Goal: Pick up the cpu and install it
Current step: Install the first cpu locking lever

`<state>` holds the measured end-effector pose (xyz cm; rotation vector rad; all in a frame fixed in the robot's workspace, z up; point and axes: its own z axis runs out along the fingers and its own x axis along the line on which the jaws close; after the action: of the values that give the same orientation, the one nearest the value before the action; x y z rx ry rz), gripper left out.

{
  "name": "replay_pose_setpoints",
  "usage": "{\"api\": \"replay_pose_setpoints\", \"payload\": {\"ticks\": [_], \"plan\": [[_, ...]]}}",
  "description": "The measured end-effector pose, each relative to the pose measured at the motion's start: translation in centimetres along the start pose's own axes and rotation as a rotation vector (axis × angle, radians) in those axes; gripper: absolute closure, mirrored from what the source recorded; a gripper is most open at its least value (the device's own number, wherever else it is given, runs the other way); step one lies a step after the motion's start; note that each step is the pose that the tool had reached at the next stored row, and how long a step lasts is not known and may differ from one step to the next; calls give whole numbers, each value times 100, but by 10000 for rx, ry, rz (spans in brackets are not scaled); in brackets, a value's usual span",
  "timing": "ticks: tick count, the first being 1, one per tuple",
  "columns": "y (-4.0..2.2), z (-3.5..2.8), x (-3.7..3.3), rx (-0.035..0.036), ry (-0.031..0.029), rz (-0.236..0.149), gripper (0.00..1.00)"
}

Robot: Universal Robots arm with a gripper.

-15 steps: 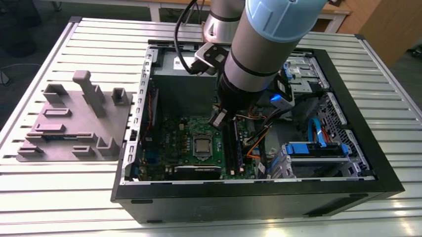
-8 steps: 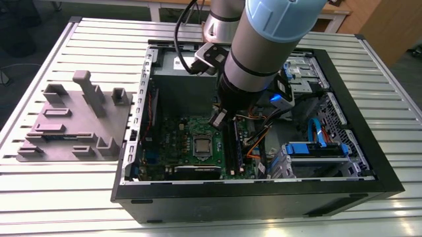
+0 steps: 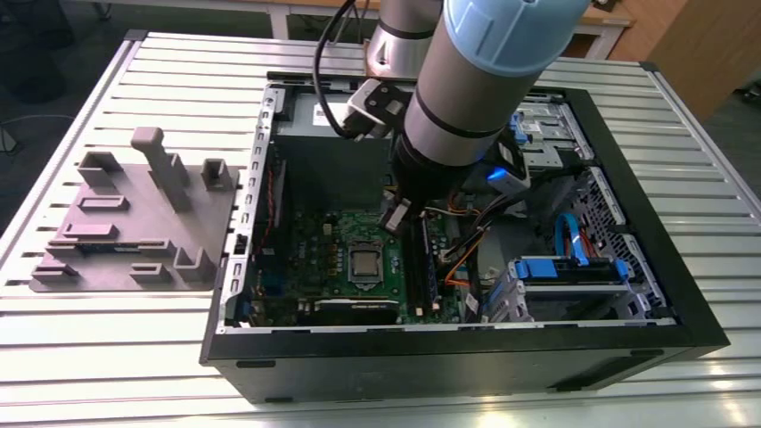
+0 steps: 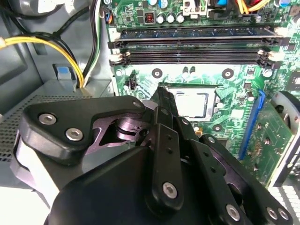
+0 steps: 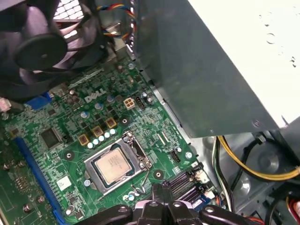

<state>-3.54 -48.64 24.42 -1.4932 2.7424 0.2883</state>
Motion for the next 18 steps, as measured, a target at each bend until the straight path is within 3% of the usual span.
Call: {"api": "replay_pose_setpoints", "payload": {"ticks": [8,15,18], "plan": [[4,16,16,-16,72,-609,90],[49,24,48,9,48,-675,90],[51,28,51,-17,99,-1019,90]]}}
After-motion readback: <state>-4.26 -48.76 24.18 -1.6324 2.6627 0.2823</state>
